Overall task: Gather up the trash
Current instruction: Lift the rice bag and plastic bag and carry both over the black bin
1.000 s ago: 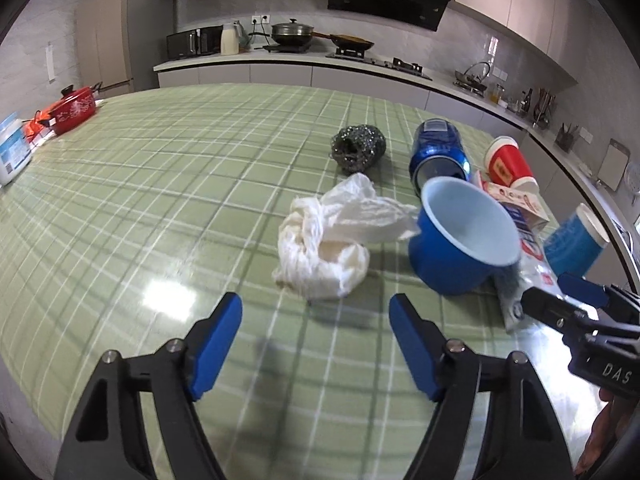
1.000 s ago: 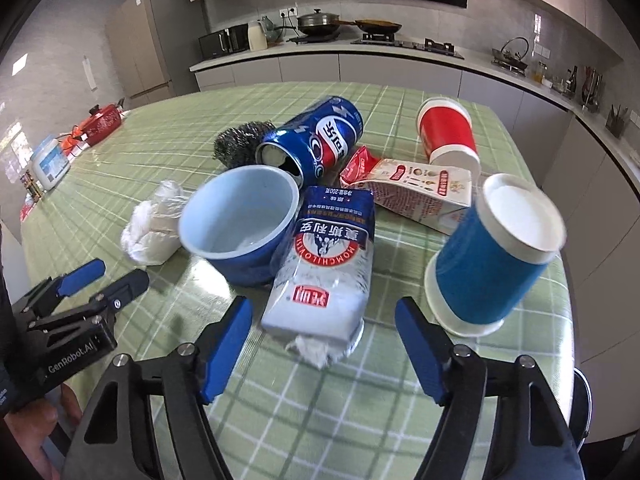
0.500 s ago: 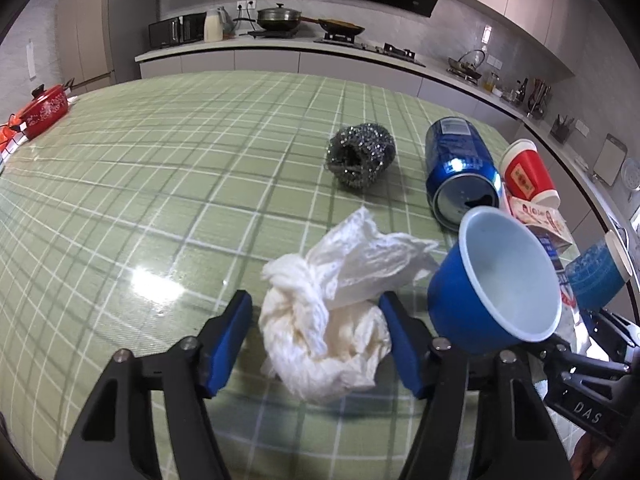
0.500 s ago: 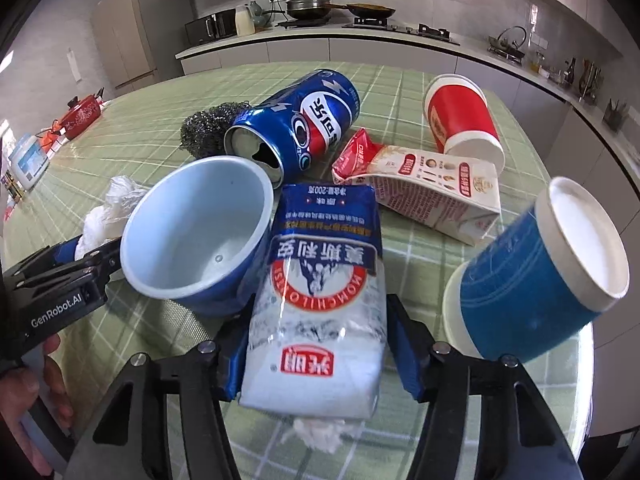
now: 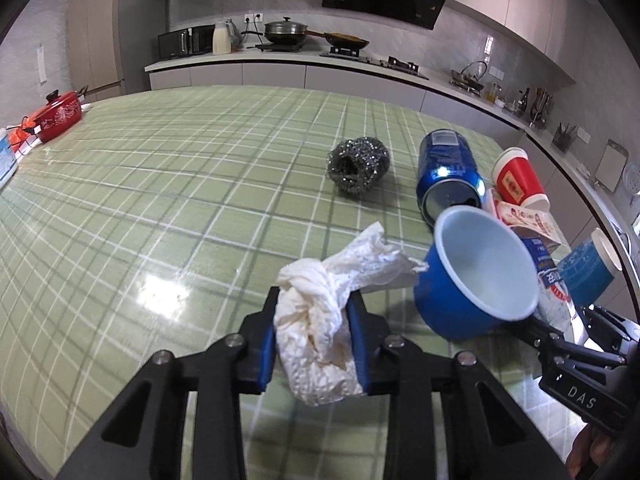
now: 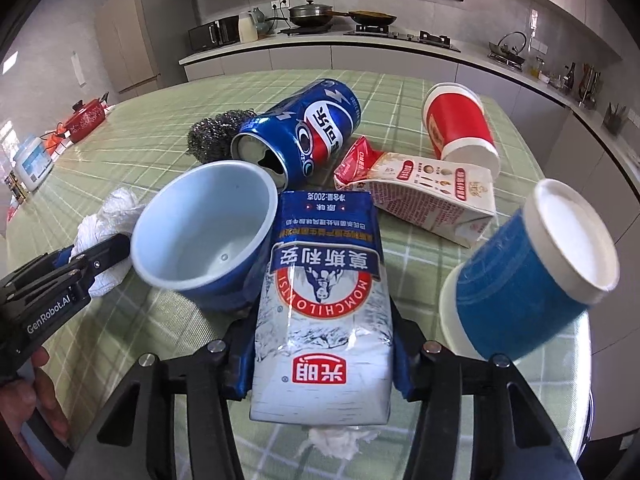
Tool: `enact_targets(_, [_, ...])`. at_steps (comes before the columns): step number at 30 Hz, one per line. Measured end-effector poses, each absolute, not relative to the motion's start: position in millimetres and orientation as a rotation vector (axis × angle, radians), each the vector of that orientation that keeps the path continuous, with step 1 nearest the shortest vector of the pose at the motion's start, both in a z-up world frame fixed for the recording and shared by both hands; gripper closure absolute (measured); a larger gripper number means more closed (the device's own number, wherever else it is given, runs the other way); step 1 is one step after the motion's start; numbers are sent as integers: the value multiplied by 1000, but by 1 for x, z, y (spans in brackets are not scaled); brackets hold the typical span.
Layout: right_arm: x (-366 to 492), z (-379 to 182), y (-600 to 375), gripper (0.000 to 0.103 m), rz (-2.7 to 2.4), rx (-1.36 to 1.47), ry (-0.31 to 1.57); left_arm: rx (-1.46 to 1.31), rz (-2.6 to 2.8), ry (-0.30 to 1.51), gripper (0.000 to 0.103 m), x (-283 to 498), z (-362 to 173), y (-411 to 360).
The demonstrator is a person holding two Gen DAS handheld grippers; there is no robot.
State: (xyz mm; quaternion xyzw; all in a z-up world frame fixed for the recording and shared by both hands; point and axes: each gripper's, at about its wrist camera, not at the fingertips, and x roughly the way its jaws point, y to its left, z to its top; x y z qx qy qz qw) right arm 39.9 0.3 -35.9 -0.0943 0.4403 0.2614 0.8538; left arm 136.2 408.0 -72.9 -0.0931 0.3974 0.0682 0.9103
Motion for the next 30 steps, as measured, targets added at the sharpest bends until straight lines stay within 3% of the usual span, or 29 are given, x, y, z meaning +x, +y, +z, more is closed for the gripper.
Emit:
enact_targets(15, [-9, 3, -63, 49, 612, -142, 864, -206, 158, 780, 71, 85, -47, 361])
enact_targets(30, [-24, 31, -203, 49, 502, -86, 823, -160, 20, 743, 71, 62, -17, 241])
